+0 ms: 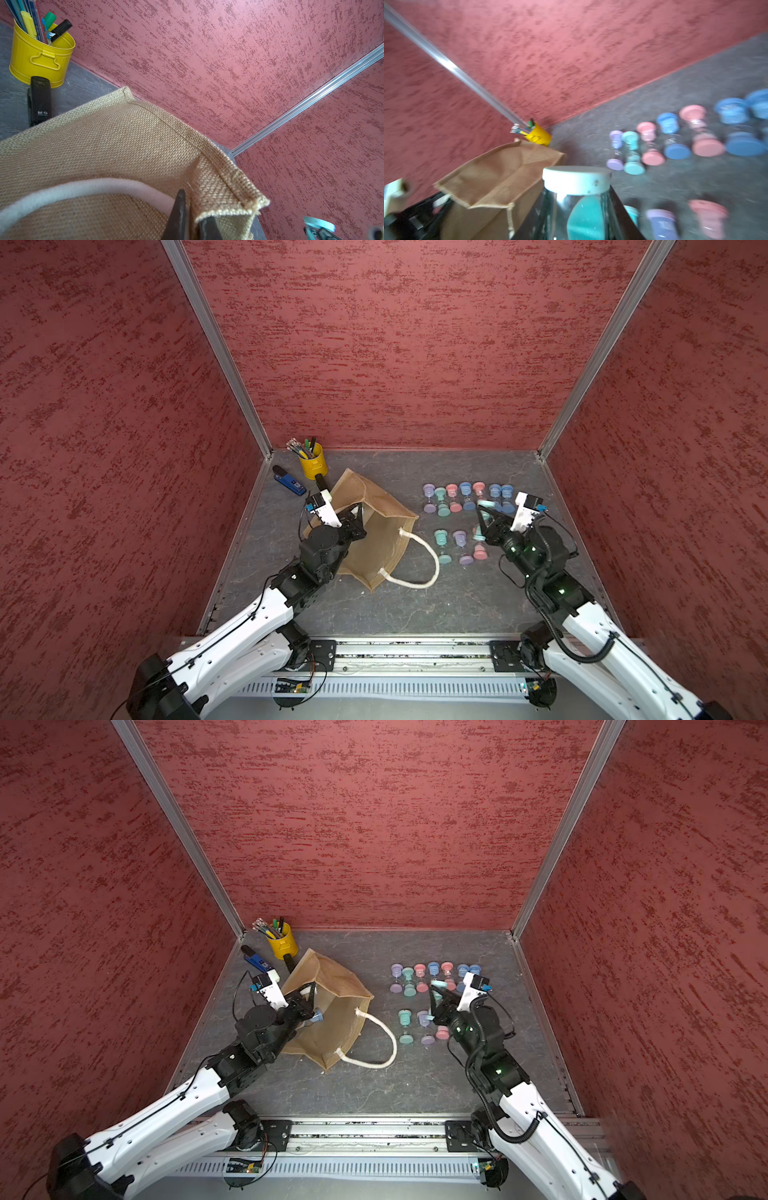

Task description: 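Lift the teal timer out of the bag and carry it toward the row, then stand the teal timer beside the pink timer and open the right gripper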

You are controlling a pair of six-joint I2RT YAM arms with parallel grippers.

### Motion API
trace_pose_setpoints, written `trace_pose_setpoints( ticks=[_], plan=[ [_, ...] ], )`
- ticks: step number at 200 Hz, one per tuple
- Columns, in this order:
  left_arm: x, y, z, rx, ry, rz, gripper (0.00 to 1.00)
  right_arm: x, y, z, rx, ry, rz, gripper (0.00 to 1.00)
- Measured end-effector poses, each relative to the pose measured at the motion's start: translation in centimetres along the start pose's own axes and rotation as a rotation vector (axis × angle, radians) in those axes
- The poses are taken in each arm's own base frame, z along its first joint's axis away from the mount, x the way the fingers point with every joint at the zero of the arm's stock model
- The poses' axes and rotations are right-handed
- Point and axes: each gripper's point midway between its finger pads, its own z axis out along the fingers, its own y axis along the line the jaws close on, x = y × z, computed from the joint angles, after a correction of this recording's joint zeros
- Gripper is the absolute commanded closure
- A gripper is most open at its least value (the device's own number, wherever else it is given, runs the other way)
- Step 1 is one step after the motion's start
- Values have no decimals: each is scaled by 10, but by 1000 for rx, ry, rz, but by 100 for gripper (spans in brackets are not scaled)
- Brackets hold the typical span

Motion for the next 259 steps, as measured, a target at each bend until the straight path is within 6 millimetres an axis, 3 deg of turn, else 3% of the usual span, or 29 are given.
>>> trace_pose_setpoints(
  ticks=[21,45,63,99,150,184,200,236,259],
  plan=[
    [0,0,0,0,0,-1,100,7,-63,11,163,76,60,79],
    [0,0,0,1,1,-2,100,34,-128,16,344,191,139,78],
    [0,-1,0,3,2,-4,100,51,-153,19,412,257,167,77],
    [1,-1,0,7,7,-4,100,86,-179,29,474,394,179,73],
    [8,-1,5,8,31,-9,100,106,-192,44,479,486,170,64],
    [12,-1,7,10,44,-16,100,109,-188,55,448,498,152,50],
    [12,-2,7,12,46,-21,100,108,-184,58,431,497,133,47],
    [13,-4,6,22,53,-33,100,98,-173,61,395,466,115,46],
    [11,-5,5,28,51,-36,100,68,-148,54,329,364,98,45]
  ],
)
